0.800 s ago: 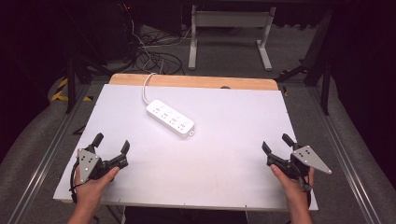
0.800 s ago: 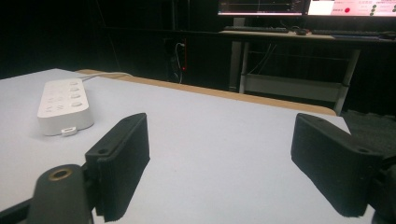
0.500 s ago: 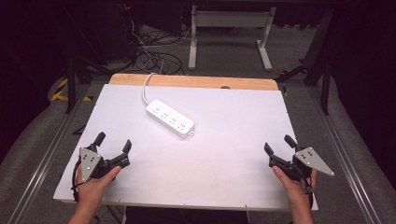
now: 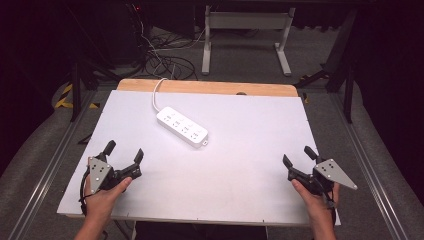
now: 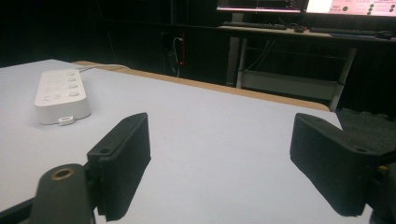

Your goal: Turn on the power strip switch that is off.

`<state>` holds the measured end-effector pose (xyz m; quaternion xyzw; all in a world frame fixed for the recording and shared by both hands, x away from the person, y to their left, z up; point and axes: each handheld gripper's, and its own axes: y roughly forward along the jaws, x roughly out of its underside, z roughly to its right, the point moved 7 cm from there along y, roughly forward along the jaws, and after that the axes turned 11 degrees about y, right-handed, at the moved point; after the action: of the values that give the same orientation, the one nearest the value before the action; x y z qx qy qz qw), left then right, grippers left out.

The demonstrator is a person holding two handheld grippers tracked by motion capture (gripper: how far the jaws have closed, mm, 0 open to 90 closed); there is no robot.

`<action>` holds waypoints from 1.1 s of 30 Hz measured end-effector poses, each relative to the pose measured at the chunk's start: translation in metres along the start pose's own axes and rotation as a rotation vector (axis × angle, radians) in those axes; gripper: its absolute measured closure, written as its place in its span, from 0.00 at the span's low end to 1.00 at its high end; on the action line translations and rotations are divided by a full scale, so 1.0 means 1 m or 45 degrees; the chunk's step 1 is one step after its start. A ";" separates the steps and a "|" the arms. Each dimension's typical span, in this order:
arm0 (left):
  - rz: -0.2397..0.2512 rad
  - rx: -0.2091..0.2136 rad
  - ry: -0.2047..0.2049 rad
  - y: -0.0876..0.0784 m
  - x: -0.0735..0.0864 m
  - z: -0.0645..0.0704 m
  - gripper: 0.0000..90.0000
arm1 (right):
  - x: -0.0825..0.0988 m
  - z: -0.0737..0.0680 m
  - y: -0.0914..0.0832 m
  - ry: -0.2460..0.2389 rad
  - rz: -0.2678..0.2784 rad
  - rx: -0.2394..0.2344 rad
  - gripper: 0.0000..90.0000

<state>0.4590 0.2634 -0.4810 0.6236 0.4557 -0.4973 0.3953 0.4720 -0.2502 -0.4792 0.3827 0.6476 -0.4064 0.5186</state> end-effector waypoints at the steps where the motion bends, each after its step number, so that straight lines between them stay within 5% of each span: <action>1: 0.002 -0.001 -0.005 0.000 0.000 0.000 0.07 | 0.000 0.000 0.000 0.000 0.000 0.000 0.23; 7: 0.007 -0.033 -0.005 -0.002 0.000 -0.007 0.07 | -0.001 -0.002 0.002 0.024 0.009 -0.026 0.23; 13: 0.044 0.021 -0.001 -0.016 -0.009 -0.001 0.14 | -0.004 -0.007 0.003 0.088 0.058 -0.106 0.26; 16: -0.012 0.095 0.001 -0.019 -0.010 0.000 0.39 | -0.008 -0.008 0.007 0.138 0.092 -0.125 0.26; 19: -0.025 0.149 -0.113 -0.019 -0.014 -0.007 0.67 | -0.011 -0.010 0.011 0.154 0.101 -0.145 0.27; 20: -0.025 0.149 -0.113 -0.019 -0.014 -0.007 0.76 | -0.011 -0.010 0.011 0.154 0.101 -0.145 0.27; 21: -0.029 0.188 -0.192 -0.016 -0.018 -0.010 0.76 | -0.011 -0.011 0.013 0.160 0.102 -0.152 0.27; 23: -0.055 0.204 -0.168 -0.009 -0.024 -0.019 0.94 | -0.010 -0.013 0.016 0.165 0.095 -0.168 0.27; 25: -0.093 0.302 -0.209 0.010 -0.032 -0.032 1.00 | -0.008 -0.016 0.019 0.152 0.083 -0.179 0.28; 29: -0.189 0.426 -0.091 0.039 -0.033 -0.029 1.00 | -0.010 -0.019 0.022 0.161 0.083 -0.192 0.29; 33: -0.264 0.452 -0.036 0.068 -0.032 -0.026 1.00 | -0.009 -0.019 0.023 0.147 0.071 -0.189 0.28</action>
<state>0.5284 0.2633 -0.4417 0.6261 0.4171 -0.6165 0.2322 0.4873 -0.2246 -0.4709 0.3838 0.6940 -0.3199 0.5184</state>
